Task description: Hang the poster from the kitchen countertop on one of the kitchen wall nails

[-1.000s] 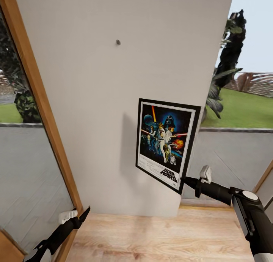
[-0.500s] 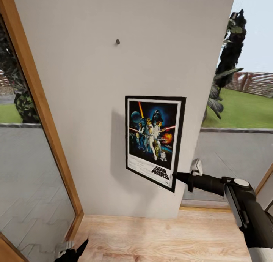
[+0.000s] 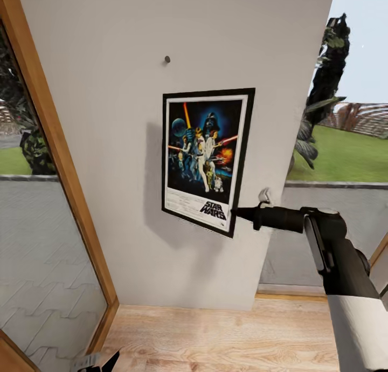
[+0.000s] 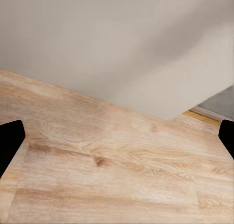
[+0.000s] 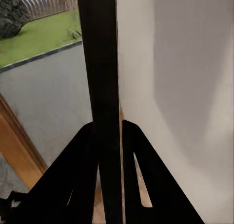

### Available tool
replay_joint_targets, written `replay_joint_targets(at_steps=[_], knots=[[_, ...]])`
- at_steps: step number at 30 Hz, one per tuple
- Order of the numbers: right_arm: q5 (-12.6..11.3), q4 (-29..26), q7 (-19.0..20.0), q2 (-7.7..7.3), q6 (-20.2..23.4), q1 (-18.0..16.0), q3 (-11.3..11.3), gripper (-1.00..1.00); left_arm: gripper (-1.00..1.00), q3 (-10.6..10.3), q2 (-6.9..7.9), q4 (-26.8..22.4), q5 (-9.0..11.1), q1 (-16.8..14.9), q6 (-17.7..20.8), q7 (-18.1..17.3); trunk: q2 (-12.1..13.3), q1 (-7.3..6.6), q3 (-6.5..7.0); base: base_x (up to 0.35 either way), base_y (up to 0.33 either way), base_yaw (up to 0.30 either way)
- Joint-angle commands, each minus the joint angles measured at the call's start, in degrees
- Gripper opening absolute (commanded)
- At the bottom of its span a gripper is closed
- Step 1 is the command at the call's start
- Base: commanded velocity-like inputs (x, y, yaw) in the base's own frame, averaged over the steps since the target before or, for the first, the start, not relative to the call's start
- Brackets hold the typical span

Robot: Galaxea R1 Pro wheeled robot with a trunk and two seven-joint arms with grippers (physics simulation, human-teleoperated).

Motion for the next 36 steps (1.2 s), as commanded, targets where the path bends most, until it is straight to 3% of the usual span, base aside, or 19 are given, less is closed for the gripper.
replay_joint_targets(at_steps=[1,4,7,8,10,12,16,23,26,29,31,36], knots=[[0.07,-0.03,0.28,1.15,2.4,-2.04,0.18,-1.0,1.0,-0.3,0.05,0.13,0.6,-0.06,-0.14,-0.3,-0.14,0.04,-0.14,0.0,0.0,0.0],[0.11,0.0,0.28,3.36,6.52,-7.32,2.04,-1.0,1.0,-0.3,0.06,0.16,0.55,-0.05,-0.17,-0.29,-0.14,0.04,-0.14,0.0,0.0,0.0],[0.14,0.22,0.25,4.3,9.78,-11.57,3.27,-1.0,1.0,-0.3,0.06,0.17,0.53,-0.05,-0.15,-0.29,-0.14,0.04,-0.14,0.0,0.0,0.0],[0.25,1.79,0.23,6.33,12.18,-17.7,3.94,-1.0,1.0,-0.3,0.03,0.18,0.51,-0.05,-0.13,-0.29,-0.14,0.04,-0.14,0.0,0.0,0.0],[0.28,3.28,0.25,7.16,12.5,-19.74,4.04,-1.0,1.0,-0.3,0.04,0.18,0.51,-0.05,-0.13,-0.29,-0.14,0.04,-0.14,0.0,0.0,0.0],[0.31,8.02,0.27,9.1,12.83,-24.17,4.19,-1.0,1.0,-0.3,0.05,0.18,0.51,-0.05,-0.13,-0.29,-0.14,0.04,-0.14,0.0,0.0,0.0],[0.33,15.91,0.28,11.54,13.0,-30.53,4.28,-1.0,1.0,-0.3,0.06,0.18,0.51,-0.05,-0.12,-0.29,-0.14,0.04,-0.14,0.0,0.0,0.0],[0.33,24.84,0.36,13.03,13.04,-36.62,4.35,-1.0,1.0,-0.3,0.08,0.18,0.51,-0.05,-0.12,-0.29,-0.14,0.04,-0.14,0.0,0.0,0.0],[0.33,26.17,0.41,13.54,13.02,-37.38,4.93,-1.0,1.0,-0.3,0.09,0.18,0.51,-0.05,-0.12,-0.29,-0.14,0.04,-0.14,0.0,0.0,0.0],[0.29,26.98,0.45,13.82,12.98,-37.85,8.22,-1.0,1.0,-0.3,0.1,0.18,0.51,-0.05,-0.12,-0.29,-0.14,0.04,-0.14,0.0,0.0,0.0],[0.21,27.45,0.46,13.92,12.84,-38.09,12.25,-1.0,1.0,-0.3,0.1,0.18,0.51,-0.05,-0.12,-0.29,-0.14,0.04,-0.14,0.0,0.0,0.0],[0.18,27.78,2.38,13.57,11.45,-38.16,13.37,-1.0,1.0,-0.3,0.08,0.18,0.51,-0.05,-0.12,-0.29,-0.14,0.04,-0.14,0.0,0.0,0.0]])
